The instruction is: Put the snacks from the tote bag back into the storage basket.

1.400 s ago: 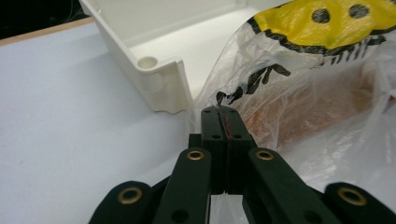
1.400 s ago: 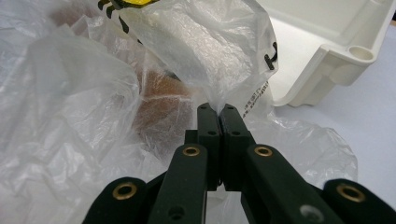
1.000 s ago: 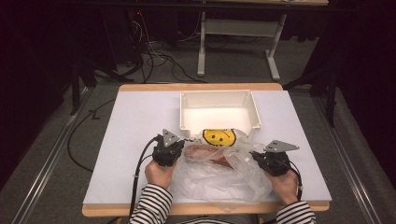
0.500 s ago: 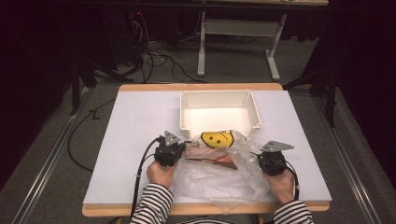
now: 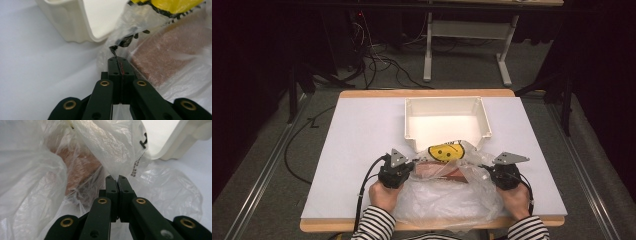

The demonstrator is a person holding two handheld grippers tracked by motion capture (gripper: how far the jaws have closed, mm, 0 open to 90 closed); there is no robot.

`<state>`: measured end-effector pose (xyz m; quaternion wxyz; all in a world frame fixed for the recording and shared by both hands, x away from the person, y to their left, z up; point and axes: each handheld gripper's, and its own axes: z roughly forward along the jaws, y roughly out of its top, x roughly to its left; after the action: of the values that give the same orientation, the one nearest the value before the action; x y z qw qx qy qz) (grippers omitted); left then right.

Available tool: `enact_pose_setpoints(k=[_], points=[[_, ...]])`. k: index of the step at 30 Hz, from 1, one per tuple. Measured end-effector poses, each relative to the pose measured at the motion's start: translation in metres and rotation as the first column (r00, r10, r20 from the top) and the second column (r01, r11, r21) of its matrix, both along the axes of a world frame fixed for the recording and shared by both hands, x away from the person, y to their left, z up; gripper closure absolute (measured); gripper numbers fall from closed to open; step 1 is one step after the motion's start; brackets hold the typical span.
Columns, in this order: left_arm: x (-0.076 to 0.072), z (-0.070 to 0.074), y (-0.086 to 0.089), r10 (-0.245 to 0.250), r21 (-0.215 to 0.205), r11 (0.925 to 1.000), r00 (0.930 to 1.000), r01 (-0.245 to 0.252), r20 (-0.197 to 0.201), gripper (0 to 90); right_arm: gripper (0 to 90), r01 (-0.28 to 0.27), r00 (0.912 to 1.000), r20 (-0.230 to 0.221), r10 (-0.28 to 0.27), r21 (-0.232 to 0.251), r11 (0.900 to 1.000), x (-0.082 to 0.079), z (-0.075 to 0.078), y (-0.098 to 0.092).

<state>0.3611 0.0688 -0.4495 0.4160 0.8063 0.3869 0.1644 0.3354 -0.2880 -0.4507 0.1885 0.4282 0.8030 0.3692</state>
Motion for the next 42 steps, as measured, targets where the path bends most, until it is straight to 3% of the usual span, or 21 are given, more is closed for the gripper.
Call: enact_pose_setpoints(k=[3, 6, 13, 21, 24, 26, 36, 42], points=[[0.003, 0.004, 0.005, 0.040, -0.032, 0.9987, 0.9991, -0.039, 0.015, 90.0, 89.4, 0.014, 0.9999, 0.005, -0.014, 0.015, 1.000, 0.002, 0.004, -0.003], [0.009, 0.002, 0.007, 0.062, -0.042, 0.9971, 0.9980, -0.063, -0.013, 90.0, 89.4, 0.019, 0.9998, -0.005, -0.019, 0.017, 1.000, 0.006, 0.004, -0.004], [0.019, -0.010, -0.001, 0.073, -0.006, 0.9973, 0.9954, -0.073, -0.062, 90.0, 89.4, 0.034, 0.9971, -0.069, -0.033, 0.012, 0.999, 0.015, -0.011, -0.004], [0.022, -0.016, 0.001, 0.083, 0.022, 0.9965, 0.9929, -0.081, -0.085, 90.0, 89.3, 0.034, 0.9964, -0.078, -0.033, 0.011, 0.999, 0.018, -0.016, -0.003], [0.025, -0.022, 0.003, 0.099, 0.054, 0.9942, 0.9893, -0.093, -0.107, 90.0, 89.3, 0.039, 0.9957, -0.084, -0.038, 0.003, 0.999, 0.018, -0.017, -0.002], [0.025, -0.026, 0.004, 0.099, 0.048, 0.9944, 0.9875, -0.094, -0.122, 90.0, 89.3, 0.041, 0.9954, -0.087, -0.040, 0.004, 0.999, 0.020, -0.017, -0.003], [0.018, -0.028, 0.006, 0.077, 0.051, 0.9961, 0.9899, -0.072, -0.119, 90.0, 88.7, 0.034, 0.9952, -0.092, -0.034, -0.004, 0.999, 0.019, -0.019, -0.004], [0.015, -0.029, 0.007, 0.063, 0.047, 0.9972, 0.9921, -0.058, -0.109, 90.0, 75.7, 0.045, 0.9960, -0.078, -0.044, 0.016, 0.999, 0.013, -0.016, -0.005]])
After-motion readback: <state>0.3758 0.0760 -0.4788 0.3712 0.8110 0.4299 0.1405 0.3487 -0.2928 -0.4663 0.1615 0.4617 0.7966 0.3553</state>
